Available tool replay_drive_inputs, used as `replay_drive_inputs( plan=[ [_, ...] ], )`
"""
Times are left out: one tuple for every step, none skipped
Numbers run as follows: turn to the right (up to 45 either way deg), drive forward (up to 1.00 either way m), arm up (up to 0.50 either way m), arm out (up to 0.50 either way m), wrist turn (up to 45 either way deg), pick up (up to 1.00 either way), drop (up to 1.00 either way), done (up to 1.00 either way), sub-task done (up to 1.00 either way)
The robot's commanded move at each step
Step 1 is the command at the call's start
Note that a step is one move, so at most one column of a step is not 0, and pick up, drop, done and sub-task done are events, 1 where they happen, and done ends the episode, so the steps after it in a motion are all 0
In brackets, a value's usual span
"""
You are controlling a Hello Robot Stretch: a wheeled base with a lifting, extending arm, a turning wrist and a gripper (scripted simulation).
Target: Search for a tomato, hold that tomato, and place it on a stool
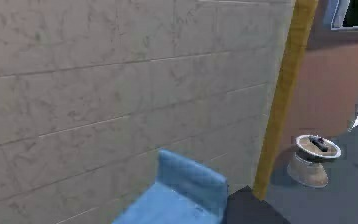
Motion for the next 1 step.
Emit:
replay_drive_inputs(
  plan=[
    [45.0, 0.00, 0.00, 0.00, 0.0, 0.00, 0.00, 0.00, 0.00]
  ],
)
